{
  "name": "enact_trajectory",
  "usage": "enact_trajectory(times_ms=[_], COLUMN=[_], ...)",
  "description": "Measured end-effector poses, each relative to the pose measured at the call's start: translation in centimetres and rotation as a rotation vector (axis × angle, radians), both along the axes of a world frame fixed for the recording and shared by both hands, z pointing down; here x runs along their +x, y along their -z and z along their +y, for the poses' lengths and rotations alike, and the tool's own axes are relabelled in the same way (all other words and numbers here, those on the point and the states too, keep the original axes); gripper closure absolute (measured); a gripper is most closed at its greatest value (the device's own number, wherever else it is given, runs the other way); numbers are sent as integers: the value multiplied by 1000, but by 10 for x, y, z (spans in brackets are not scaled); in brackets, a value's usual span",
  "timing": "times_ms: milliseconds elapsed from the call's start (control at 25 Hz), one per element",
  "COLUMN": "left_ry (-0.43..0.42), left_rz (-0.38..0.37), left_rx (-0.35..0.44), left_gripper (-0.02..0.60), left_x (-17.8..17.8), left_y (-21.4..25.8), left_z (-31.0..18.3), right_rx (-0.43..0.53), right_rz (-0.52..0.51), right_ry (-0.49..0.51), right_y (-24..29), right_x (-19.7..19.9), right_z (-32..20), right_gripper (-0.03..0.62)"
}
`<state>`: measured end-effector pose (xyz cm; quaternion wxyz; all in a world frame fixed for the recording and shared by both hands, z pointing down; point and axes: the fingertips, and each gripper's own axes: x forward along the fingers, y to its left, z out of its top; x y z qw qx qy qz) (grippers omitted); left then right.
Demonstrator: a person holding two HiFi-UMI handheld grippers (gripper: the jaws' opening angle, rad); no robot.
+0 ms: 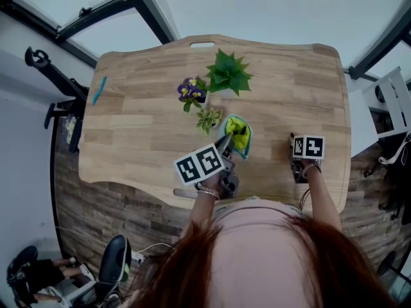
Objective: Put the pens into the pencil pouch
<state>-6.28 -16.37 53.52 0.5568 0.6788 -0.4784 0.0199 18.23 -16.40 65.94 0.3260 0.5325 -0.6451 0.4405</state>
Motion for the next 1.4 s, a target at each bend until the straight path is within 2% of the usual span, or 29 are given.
enact_trajectory(times_ms=[320,800,1400], left_ry=[4,8,21], left_rz=[-13,-19,-22], left_rx=[5,10,6], left_gripper=[559,560,559], left_x=[0,1,-3], left_y=[1,1,2], left_z=[4,11,11], right_rx=[105,257,456], right_rz=[-97,-188,-368], right_ry=[-18,-13,-2], right_y=[29,75,134], right_x=[-10,-26,-56], right_z=[-9,-17,-41], right_gripper=[542,542,542])
